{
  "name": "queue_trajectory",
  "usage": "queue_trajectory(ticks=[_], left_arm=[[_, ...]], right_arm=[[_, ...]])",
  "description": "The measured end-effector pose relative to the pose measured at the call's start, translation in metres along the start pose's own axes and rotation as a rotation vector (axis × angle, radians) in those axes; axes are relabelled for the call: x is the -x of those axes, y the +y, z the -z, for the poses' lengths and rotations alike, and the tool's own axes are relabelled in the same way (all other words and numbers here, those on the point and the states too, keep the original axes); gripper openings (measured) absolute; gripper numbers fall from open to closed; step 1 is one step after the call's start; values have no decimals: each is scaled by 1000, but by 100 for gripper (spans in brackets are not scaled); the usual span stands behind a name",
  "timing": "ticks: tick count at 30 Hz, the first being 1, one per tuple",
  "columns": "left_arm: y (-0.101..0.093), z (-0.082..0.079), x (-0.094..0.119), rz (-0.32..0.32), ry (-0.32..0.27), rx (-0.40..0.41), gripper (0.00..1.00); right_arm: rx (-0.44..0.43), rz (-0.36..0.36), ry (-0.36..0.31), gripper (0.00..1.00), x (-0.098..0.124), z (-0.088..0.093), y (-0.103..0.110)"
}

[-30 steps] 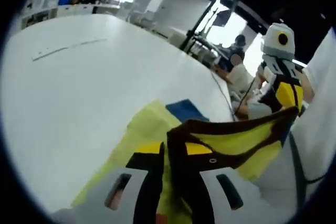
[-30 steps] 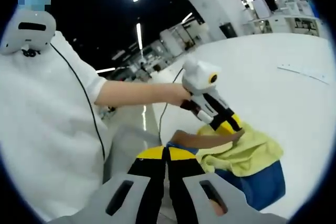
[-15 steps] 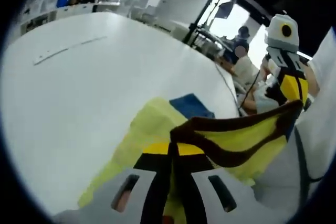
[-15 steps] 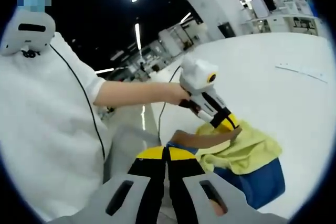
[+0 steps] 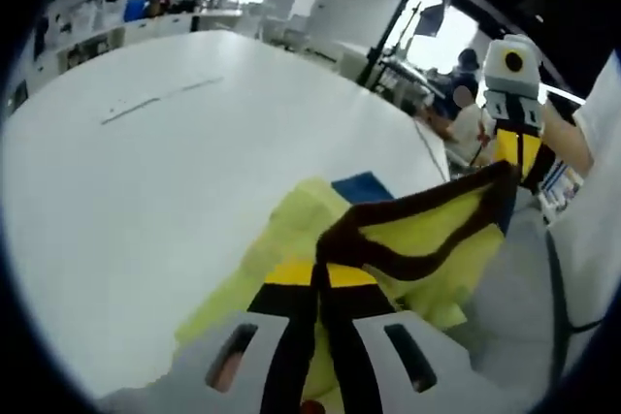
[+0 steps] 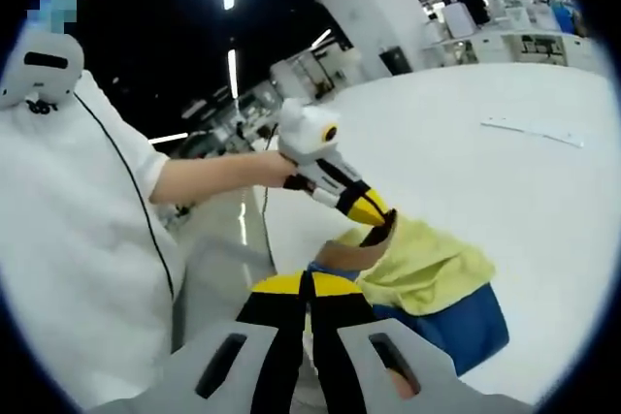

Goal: Fold the garment on the visible template until the final outline fits inside the template.

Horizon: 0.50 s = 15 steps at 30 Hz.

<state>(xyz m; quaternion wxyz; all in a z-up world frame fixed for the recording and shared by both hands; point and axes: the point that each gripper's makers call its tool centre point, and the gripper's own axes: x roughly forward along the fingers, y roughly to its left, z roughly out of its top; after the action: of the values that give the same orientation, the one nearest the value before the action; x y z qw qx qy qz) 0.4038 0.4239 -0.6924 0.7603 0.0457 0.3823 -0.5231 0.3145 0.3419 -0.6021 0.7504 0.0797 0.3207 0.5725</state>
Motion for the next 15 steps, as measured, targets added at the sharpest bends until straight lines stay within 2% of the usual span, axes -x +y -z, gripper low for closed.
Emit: queue_trajectory(ticks=[10, 15], left_arm=[[-5, -2, 32, -53, -42, 32, 0], [-18, -7, 54, -70, -85, 47, 0]], right_arm=[[-3, 81, -2, 1, 4, 0, -12], [1, 129, -15, 1, 6, -1, -17]])
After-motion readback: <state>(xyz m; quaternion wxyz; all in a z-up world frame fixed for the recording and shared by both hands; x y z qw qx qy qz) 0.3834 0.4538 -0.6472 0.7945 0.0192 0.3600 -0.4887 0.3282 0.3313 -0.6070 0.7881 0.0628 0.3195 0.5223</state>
